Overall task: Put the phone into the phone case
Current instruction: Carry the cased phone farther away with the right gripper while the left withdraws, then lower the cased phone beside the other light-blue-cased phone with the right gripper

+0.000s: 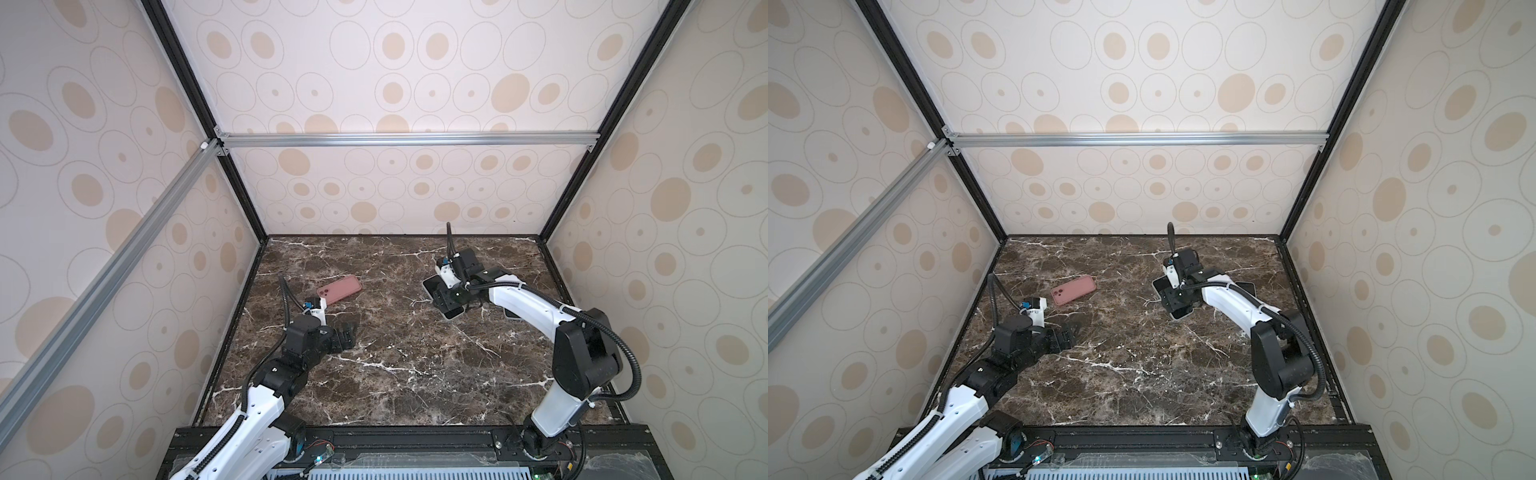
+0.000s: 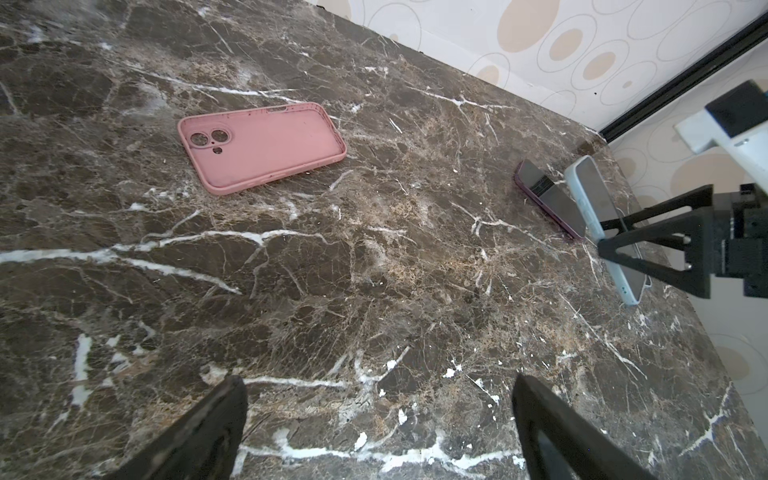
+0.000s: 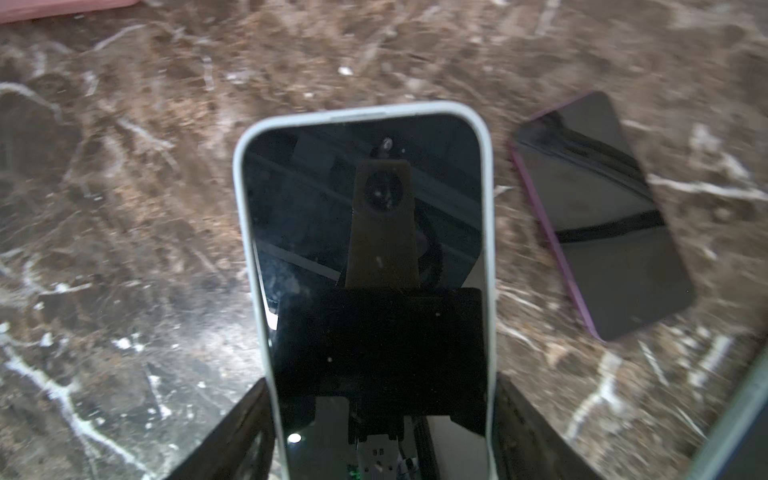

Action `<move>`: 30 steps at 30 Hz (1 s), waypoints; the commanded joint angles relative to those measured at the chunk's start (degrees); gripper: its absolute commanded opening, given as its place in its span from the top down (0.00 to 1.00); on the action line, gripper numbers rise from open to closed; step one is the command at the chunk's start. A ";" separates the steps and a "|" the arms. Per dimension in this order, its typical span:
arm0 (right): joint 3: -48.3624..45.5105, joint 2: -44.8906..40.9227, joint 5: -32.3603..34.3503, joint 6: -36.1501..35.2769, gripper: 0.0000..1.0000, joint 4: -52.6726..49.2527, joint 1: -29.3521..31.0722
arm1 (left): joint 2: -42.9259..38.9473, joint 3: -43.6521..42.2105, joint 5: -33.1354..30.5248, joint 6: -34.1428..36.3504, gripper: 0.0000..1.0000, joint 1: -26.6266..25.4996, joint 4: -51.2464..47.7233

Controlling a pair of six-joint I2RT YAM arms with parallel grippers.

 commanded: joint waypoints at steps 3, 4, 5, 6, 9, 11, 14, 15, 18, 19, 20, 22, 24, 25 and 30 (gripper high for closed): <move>0.04 -2.92 4.83 -1.33 0.89 -3.68 -6.44 | -0.05 0.90 -1.58 0.19 0.00 0.24 0.46; 0.20 -2.80 4.56 -1.46 0.89 -4.21 -7.00 | 0.00 1.02 -2.03 0.18 0.00 0.28 0.12; 0.43 -2.81 4.26 -1.49 0.89 -4.53 -9.38 | -0.03 1.12 -2.64 0.07 0.00 0.32 -0.22; 0.37 -2.82 4.15 -1.50 0.89 -4.49 -10.59 | -0.03 1.33 -3.49 0.10 0.00 0.34 -0.71; -0.27 -2.98 4.24 -1.44 0.89 -3.67 -13.93 | 0.00 1.72 -5.63 -0.02 0.00 0.33 -1.83; -0.58 -3.12 4.49 -1.43 0.89 -3.11 -16.26 | -0.03 1.99 -6.33 -0.12 0.00 0.34 -1.93; -0.74 -2.76 4.41 -1.43 0.90 -2.64 -20.04 | 0.02 2.25 -6.69 -0.12 0.00 0.33 -1.72; -0.64 -2.59 4.41 -1.61 0.90 -2.51 -21.34 | 0.09 2.26 -6.69 -0.12 0.00 0.38 -1.46; -0.19 -1.49 5.44 -2.96 0.90 -2.39 -24.53 | 0.73 2.09 -5.96 0.19 0.00 0.34 -0.44; 0.10 -1.11 5.91 -3.38 0.90 -2.57 -25.34 | 1.08 1.85 -5.54 0.32 0.00 0.40 0.17; 0.27 -0.76 6.36 -3.79 0.90 -2.70 -26.48 | 1.55 1.58 -5.11 0.55 0.00 0.33 1.04; 0.39 -0.05 6.98 -4.63 0.90 -2.03 -28.51 | 2.90 1.30 -4.20 0.49 0.00 0.35 2.69; 0.52 0.89 7.66 -5.11 0.90 -1.29 -29.99 | 4.40 1.37 -3.35 0.48 0.00 0.46 4.21; 0.54 1.43 8.12 -5.32 0.90 -0.85 -30.56 | 5.24 1.45 -3.03 0.48 0.00 0.44 4.96; 1.15 4.89 9.64 -5.25 0.90 0.81 -32.35 | 8.19 2.58 -2.14 1.34 0.00 0.46 6.54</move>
